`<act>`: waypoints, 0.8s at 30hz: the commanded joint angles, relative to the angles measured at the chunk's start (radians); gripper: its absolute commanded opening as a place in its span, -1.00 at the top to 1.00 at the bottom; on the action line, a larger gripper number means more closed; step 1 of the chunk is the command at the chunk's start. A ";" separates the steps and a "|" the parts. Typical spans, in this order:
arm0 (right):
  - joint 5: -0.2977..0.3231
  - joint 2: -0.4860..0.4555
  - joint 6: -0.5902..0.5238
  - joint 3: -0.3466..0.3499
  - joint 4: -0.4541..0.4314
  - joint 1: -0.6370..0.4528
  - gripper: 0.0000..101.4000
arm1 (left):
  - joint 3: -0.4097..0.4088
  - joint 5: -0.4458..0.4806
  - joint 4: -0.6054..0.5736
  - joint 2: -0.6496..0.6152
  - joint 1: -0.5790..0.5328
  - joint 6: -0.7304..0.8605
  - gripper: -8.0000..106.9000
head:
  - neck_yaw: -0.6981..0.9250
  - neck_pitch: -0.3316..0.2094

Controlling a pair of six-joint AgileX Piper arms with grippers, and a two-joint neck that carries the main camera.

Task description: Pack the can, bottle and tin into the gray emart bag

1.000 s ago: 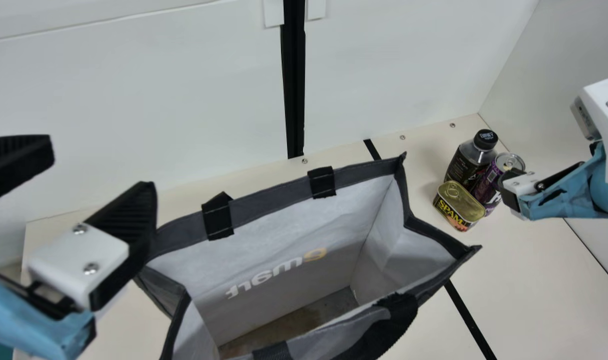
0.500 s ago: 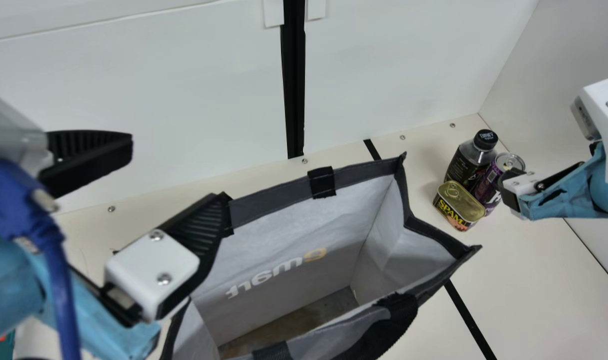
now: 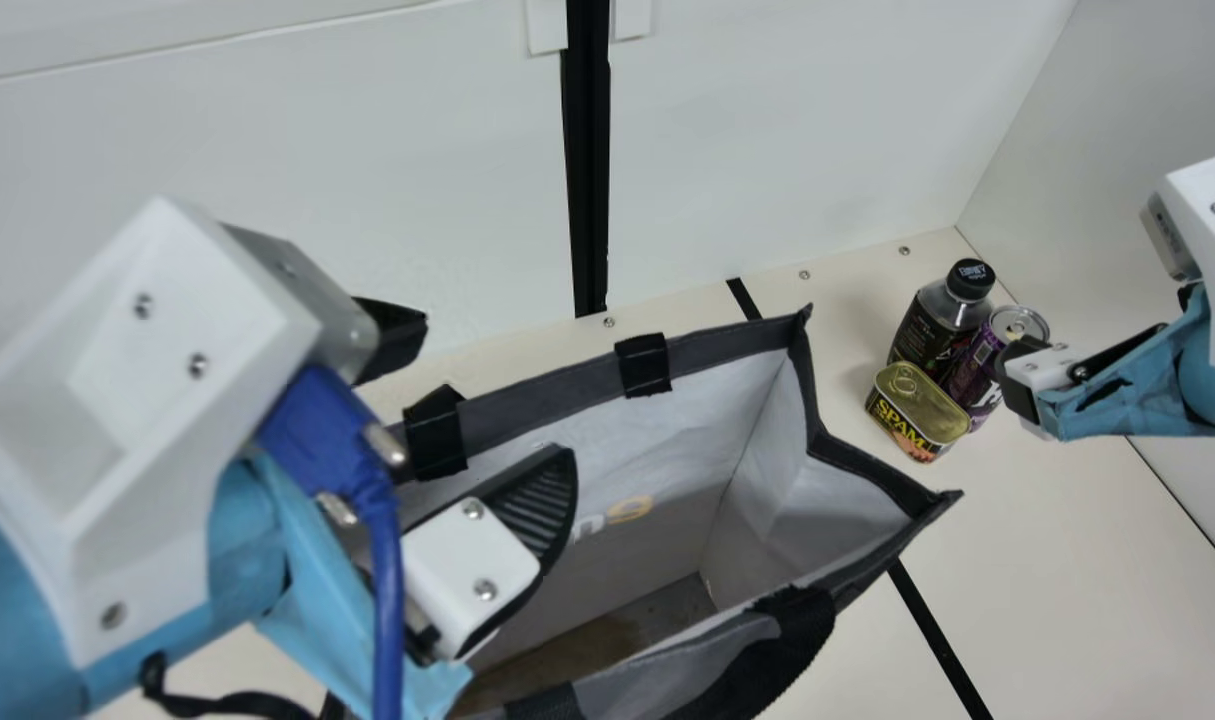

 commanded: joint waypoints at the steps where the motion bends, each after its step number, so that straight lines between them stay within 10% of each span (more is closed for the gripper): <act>1: 0.000 0.000 0.000 0.000 0.000 0.000 -0.79 | -0.002 0.001 -0.006 0.009 0.000 0.009 -0.71 | -0.001 -0.023; 24: 0.000 0.000 0.000 0.000 0.000 0.000 -0.79 | -0.059 0.001 -0.024 0.152 0.046 0.080 -0.71 | -0.001 -0.023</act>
